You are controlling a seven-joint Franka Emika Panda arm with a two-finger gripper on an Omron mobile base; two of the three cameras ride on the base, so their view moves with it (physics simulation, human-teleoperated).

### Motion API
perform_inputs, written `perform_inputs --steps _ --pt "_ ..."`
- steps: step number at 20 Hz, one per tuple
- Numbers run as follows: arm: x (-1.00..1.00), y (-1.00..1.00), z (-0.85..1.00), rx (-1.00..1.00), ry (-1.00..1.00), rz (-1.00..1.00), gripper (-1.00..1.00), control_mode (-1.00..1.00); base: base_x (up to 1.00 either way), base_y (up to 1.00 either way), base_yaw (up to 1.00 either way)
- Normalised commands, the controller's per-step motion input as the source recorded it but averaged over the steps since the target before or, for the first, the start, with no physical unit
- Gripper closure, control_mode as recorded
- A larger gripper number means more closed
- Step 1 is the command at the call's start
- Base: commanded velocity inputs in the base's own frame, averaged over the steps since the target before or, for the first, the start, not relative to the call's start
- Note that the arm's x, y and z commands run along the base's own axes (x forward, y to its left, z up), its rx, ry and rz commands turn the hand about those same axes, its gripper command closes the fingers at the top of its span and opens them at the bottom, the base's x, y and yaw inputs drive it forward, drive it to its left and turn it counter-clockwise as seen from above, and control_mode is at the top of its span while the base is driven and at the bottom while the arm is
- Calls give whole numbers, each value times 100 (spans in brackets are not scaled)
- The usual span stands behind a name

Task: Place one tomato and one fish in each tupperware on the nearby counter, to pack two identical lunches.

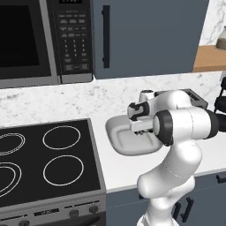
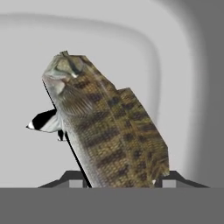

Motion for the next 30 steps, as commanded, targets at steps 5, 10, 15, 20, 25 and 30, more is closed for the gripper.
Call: perform_inputs --steps 5,10,15,20,25,30 --pt "15 9 0 0 -2 -6 100 -100 0 0 0" --pt "0 4 0 0 0 -1 -100 -100 0 0 0" --pt "0 3 0 0 0 0 -100 -100 0 0 0" --pt "0 0 0 0 0 0 -100 -100 0 0 0" --pt "-2 0 2 0 0 -1 -100 -100 0 0 0" --pt "-53 0 7 -4 0 0 -100 -100 0 0 0"
